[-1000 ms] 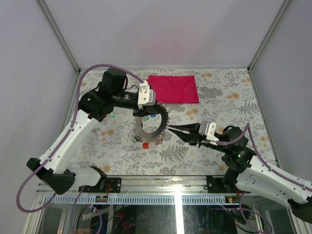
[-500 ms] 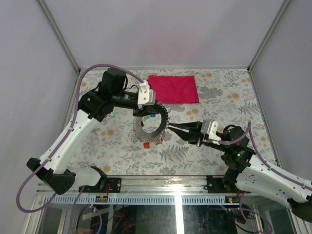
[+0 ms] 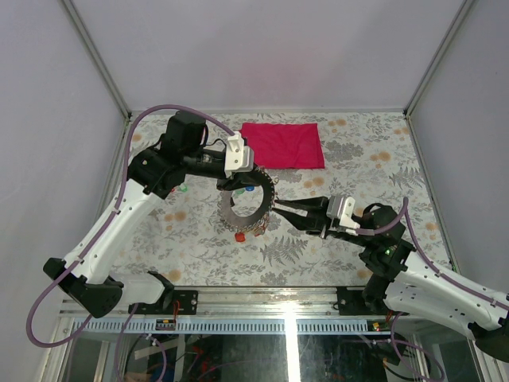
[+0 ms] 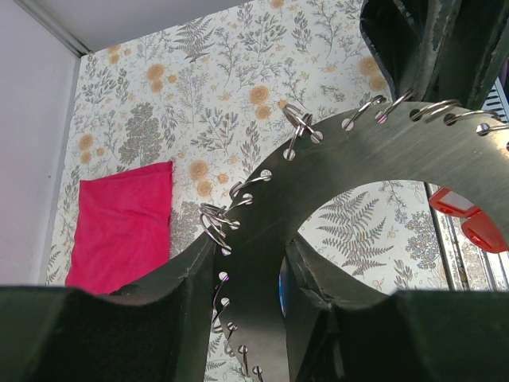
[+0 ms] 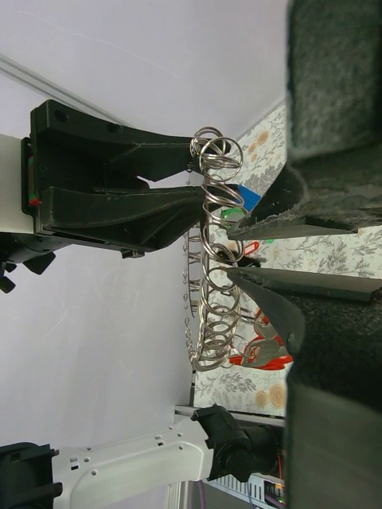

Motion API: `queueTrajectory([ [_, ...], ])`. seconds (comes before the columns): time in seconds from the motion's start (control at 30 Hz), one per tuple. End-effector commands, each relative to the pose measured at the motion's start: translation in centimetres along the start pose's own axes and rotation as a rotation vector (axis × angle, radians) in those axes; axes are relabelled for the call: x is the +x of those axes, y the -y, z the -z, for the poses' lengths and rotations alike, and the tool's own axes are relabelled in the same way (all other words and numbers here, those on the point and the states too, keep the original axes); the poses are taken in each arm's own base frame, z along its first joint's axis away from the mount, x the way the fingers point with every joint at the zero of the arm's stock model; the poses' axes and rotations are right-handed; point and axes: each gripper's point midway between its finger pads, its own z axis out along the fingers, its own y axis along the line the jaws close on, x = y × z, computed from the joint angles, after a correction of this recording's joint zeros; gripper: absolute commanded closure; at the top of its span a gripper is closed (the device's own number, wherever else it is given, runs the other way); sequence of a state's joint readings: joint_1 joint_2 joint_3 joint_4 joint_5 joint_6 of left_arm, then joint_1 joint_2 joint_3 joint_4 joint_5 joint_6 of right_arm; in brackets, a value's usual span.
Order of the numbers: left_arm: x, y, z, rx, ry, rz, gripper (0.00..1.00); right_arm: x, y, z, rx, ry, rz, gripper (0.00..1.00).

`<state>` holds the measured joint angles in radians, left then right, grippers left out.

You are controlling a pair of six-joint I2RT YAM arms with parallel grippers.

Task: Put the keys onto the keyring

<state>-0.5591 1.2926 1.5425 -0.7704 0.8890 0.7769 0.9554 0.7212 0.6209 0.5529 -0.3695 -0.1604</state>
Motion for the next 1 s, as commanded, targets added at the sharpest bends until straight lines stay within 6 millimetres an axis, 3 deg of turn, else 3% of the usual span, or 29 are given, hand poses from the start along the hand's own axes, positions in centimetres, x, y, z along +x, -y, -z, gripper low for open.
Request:
queueTrajectory([
  [0.0,-1.6,-0.7,0.5,-0.038,0.043,-0.047,1.0,-4.6,0.9,-0.6,0.018,0.131,0.043,0.73],
  [0.4,-1.7,-0.8,0.5,-0.037,0.045,-0.046,1.0,-4.8,1.7,-0.3,0.068,0.135,0.049,0.8],
  [0.77,-1.3,-0.6,0.5,-0.037,0.038,-0.038,1.0,-5.0,1.9,-0.5,0.075,0.131,0.02,1.0],
  [0.97,-0.9,-0.2,0.2,-0.042,0.058,-0.006,0.99,-4.9,2.4,0.0,0.103,0.018,-0.038,1.0],
])
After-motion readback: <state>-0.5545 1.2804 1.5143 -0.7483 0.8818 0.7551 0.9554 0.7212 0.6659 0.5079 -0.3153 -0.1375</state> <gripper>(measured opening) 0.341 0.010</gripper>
